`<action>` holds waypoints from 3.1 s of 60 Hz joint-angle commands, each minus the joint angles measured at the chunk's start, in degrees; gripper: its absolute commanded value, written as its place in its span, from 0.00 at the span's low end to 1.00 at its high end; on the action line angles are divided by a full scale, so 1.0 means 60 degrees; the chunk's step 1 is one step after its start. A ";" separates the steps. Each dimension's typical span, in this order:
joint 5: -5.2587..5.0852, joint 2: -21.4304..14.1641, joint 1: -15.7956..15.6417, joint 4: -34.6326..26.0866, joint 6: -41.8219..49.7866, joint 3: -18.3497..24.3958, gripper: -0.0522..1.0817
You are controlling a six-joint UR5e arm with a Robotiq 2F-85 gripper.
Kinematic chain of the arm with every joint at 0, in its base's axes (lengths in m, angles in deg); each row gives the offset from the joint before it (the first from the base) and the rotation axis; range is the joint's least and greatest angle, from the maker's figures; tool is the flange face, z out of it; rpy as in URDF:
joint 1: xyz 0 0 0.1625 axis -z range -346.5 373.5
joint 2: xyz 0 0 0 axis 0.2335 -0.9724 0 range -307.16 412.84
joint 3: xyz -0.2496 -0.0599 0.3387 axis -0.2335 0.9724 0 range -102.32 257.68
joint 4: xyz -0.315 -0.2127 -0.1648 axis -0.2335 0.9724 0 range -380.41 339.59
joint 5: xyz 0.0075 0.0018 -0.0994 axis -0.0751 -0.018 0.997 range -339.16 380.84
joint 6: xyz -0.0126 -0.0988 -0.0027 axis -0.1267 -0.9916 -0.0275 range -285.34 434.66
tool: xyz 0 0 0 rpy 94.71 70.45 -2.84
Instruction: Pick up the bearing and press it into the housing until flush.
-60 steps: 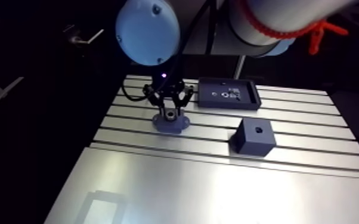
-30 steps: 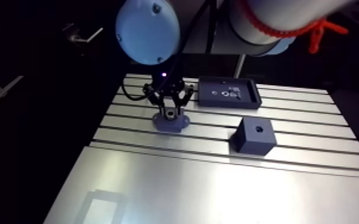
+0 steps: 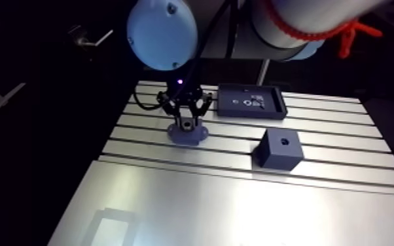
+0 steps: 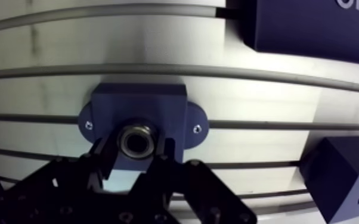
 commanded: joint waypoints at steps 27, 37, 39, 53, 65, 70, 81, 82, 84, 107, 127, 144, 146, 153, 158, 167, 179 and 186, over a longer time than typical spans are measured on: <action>0.0000 0.0053 0.0014 0.0005 -0.0012 -0.0025 0.57; 0.0000 0.0011 0.0014 0.0005 -0.0012 -0.0040 0.55; 0.0013 -0.0003 0.0014 0.0005 0.0000 -0.0040 0.47; 0.0322 -0.0333 0.0016 -0.0023 0.0002 -0.0011 0.05; 0.0369 -0.0599 0.0012 -0.0054 -0.0010 0.0046 0.05; 0.0366 -0.0718 0.0055 -0.0189 -0.0012 0.0114 0.19; 0.0280 -0.1030 0.0226 -0.0635 -0.0025 0.0178 0.98; 0.0280 -0.1030 0.0226 -0.0635 -0.0025 0.0178 0.98; 0.0254 -0.1032 0.0270 -0.0664 -0.0014 0.0179 0.99; -0.0146 -0.0527 0.0205 -0.0631 -0.0205 0.0138 1.00; -0.0073 -0.0112 0.0131 -0.0174 -0.0335 0.0077 1.00; -0.0073 -0.0094 0.0117 -0.0142 -0.0335 0.0077 1.00; -0.0086 -0.0106 0.0117 -0.0142 -0.0335 0.0077 1.00; -0.0102 -0.0109 0.0102 -0.0142 -0.0335 0.0063 1.00; -0.0102 -0.0109 0.0087 -0.0144 -0.0335 0.0050 1.00; -0.0102 -0.0109 0.0087 -0.0144 -0.0347 0.0048 1.00; -0.0102 -0.0080 0.0087 -0.0142 -0.0349 0.0048 1.00; -0.0115 -0.0079 0.0087 -0.0144 -0.0364 0.0048 1.00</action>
